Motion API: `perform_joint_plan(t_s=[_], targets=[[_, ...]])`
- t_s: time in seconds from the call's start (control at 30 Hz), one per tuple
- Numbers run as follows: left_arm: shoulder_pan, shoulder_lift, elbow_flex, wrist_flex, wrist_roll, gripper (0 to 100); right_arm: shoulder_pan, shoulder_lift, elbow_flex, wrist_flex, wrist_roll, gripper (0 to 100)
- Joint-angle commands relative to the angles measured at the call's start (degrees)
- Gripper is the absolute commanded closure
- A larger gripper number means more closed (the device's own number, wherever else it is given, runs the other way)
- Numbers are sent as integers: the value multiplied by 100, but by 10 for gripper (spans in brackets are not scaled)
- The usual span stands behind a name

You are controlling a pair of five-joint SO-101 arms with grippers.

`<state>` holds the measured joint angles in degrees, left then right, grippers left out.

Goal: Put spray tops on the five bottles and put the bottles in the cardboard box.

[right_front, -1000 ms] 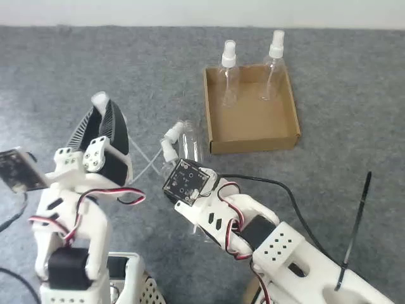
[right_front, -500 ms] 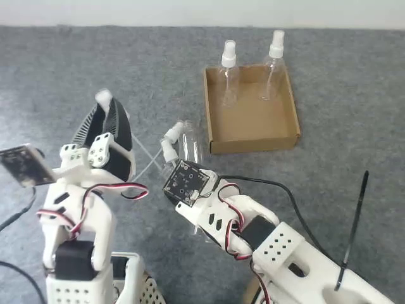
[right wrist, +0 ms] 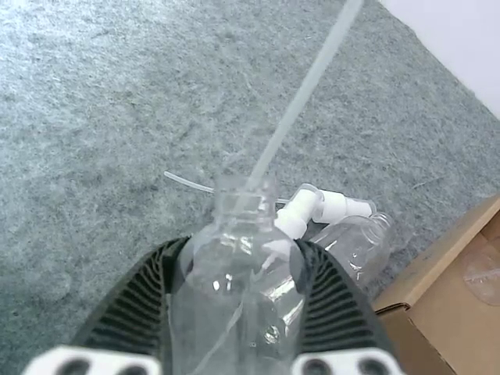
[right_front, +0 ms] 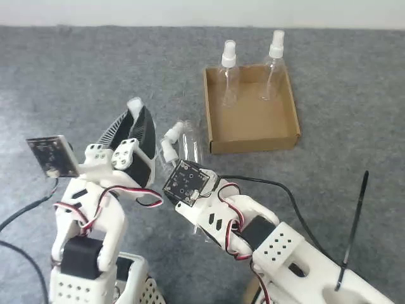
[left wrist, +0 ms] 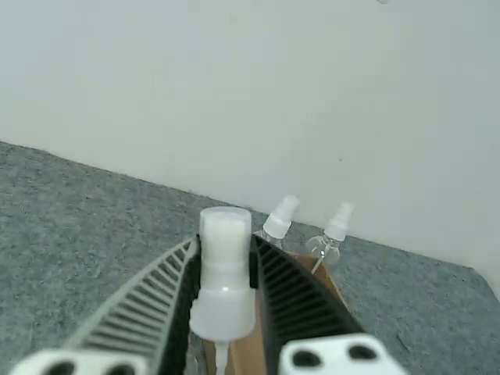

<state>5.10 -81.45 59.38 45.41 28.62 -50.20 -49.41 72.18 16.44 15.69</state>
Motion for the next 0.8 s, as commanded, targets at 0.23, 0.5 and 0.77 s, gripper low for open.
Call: perform_joint_plan(t_s=[0.23,0.5,0.77], targets=[[105,-62,-84,264,-88,989,-40,-681,738,-1956,-70,993],[114,-62,-92,422,-237,989,303,-1824,1301,-2492,-334,993],[976,-53,48,466,-765,989,576,-2176,1284,-1965,-1011,993]])
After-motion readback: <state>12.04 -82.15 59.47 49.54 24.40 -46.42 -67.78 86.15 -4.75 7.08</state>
